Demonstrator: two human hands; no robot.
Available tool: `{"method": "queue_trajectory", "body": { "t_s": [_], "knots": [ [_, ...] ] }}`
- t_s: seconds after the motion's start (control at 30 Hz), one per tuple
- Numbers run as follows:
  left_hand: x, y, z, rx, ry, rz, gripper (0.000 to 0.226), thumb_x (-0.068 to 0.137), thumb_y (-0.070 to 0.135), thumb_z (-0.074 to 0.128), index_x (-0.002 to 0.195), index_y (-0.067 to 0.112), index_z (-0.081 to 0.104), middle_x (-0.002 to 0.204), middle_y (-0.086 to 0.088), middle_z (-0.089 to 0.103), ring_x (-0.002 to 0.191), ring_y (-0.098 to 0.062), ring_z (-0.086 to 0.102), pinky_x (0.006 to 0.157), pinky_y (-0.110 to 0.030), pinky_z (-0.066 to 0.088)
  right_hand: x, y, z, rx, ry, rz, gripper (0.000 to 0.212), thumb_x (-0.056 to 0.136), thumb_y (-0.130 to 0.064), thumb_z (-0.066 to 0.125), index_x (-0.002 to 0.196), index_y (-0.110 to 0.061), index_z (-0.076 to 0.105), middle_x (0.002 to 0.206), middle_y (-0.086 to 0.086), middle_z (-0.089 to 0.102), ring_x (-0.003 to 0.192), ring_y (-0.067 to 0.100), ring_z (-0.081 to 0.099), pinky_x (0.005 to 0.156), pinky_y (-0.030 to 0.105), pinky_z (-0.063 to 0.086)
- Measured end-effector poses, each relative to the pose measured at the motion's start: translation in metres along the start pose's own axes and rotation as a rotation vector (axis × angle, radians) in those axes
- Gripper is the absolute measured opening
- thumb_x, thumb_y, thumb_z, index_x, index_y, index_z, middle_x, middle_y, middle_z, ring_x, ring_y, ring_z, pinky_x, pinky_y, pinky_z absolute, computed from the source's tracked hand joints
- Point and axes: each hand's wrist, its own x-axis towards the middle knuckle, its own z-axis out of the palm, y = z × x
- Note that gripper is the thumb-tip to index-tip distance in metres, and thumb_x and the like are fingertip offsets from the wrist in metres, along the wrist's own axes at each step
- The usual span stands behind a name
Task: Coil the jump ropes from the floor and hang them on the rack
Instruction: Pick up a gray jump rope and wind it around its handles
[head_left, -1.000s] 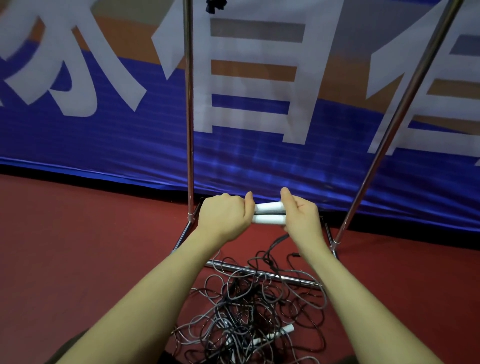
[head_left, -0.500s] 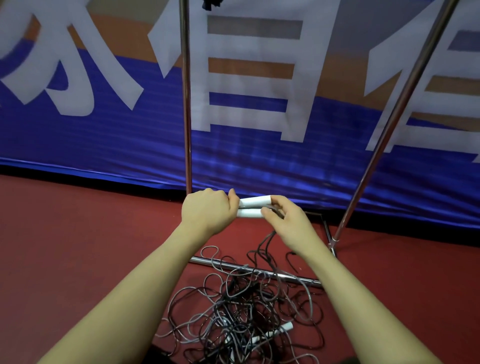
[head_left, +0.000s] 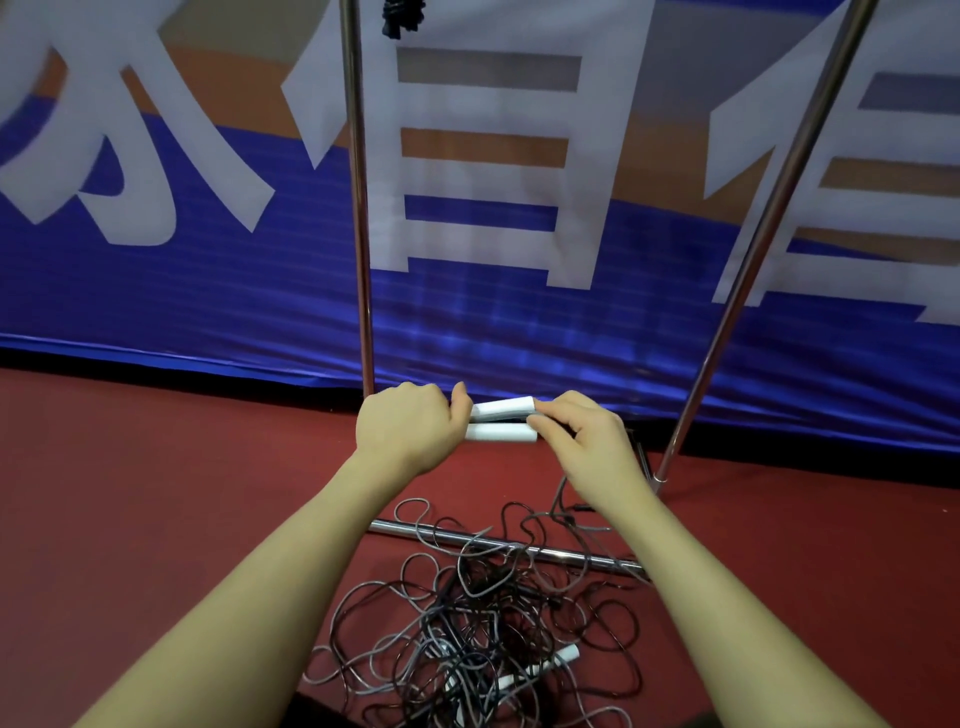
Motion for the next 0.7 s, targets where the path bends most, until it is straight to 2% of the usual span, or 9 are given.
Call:
{"method": "queue_trajectory", "body": {
  "t_s": [0.07,0.17,0.23,0.3,0.4,0.53,0.63,0.7],
  "knots": [
    [-0.002,0.001,0.000,-0.046,-0.013,-0.021,0.059,0.099,0.044,0.026,0.067,0.008,0.060,0.064,-0.005,0.049,0.069,-0.031,0.052,0.065,-0.032,0.039,-0.002,-0.002,-0.001,0.003,0.014,-0.035,0.017,0.090,-0.011,0.060,0.089,0.001,0.071,0.071,0.002,0.051,0.069,0.004,0.048,0.065,0.010,0.034],
    [-0.004,0.005,-0.003,-0.106,-0.015,-0.039,0.056,0.099,0.042,0.026,0.065,0.008,0.055,0.068,-0.007,0.051,0.069,-0.030,0.050,0.064,-0.031,0.037,-0.002,-0.005,-0.006,0.046,0.041,-0.051,0.020,0.088,-0.014,0.058,0.091,0.001,0.072,0.072,0.009,0.055,0.071,0.013,0.050,0.065,0.012,0.034],
    [-0.005,0.010,-0.005,-0.105,-0.005,-0.010,0.054,0.100,0.040,0.026,0.067,0.009,0.056,0.071,-0.009,0.053,0.076,-0.032,0.055,0.065,-0.032,0.035,-0.002,-0.005,-0.013,0.055,0.037,-0.063,0.024,0.087,-0.017,0.057,0.093,0.001,0.072,0.070,0.002,0.054,0.069,0.009,0.051,0.065,0.011,0.035],
    [-0.004,0.015,-0.008,-0.085,0.007,0.044,0.054,0.101,0.038,0.026,0.069,0.009,0.058,0.075,-0.012,0.059,0.083,-0.035,0.059,0.065,-0.032,0.034,-0.003,0.000,-0.020,0.027,0.029,-0.074,0.019,0.088,-0.015,0.060,0.095,-0.003,0.073,0.070,-0.010,0.051,0.068,0.001,0.051,0.065,0.010,0.035],
    [-0.006,0.020,-0.011,-0.071,0.000,0.118,0.052,0.101,0.036,0.026,0.061,0.010,0.048,0.064,-0.007,0.049,0.074,-0.032,0.054,0.061,-0.031,0.031,-0.004,0.003,-0.030,0.004,0.068,-0.009,0.008,0.086,-0.015,0.068,0.087,-0.011,0.075,0.070,-0.014,0.058,0.068,0.001,0.054,0.067,0.017,0.039],
    [-0.006,0.025,-0.017,-0.094,-0.026,0.149,0.054,0.102,0.035,0.025,0.055,0.011,0.039,0.054,-0.002,0.038,0.065,-0.028,0.044,0.060,-0.031,0.029,-0.002,-0.002,-0.038,0.277,0.077,0.197,0.009,0.084,-0.013,0.069,0.074,-0.012,0.069,0.051,-0.014,0.057,0.049,0.000,0.047,0.056,0.015,0.038],
    [-0.007,0.027,-0.020,-0.126,-0.041,0.179,0.055,0.102,0.035,0.024,0.052,0.014,0.035,0.053,-0.002,0.035,0.066,-0.028,0.043,0.060,-0.031,0.029,0.002,-0.001,-0.039,0.440,0.073,0.280,0.015,0.088,-0.009,0.064,0.073,-0.012,0.068,0.047,-0.012,0.052,0.049,0.003,0.044,0.064,0.023,0.048],
    [-0.010,0.028,-0.022,-0.168,-0.037,0.197,0.055,0.103,0.035,0.025,0.053,0.015,0.034,0.055,-0.004,0.041,0.070,-0.032,0.047,0.061,-0.032,0.029,0.003,-0.001,-0.038,0.496,0.050,0.288,0.023,0.092,-0.009,0.058,0.071,-0.014,0.066,0.049,-0.010,0.046,0.050,0.005,0.040,0.061,0.020,0.046]
  ]
}}
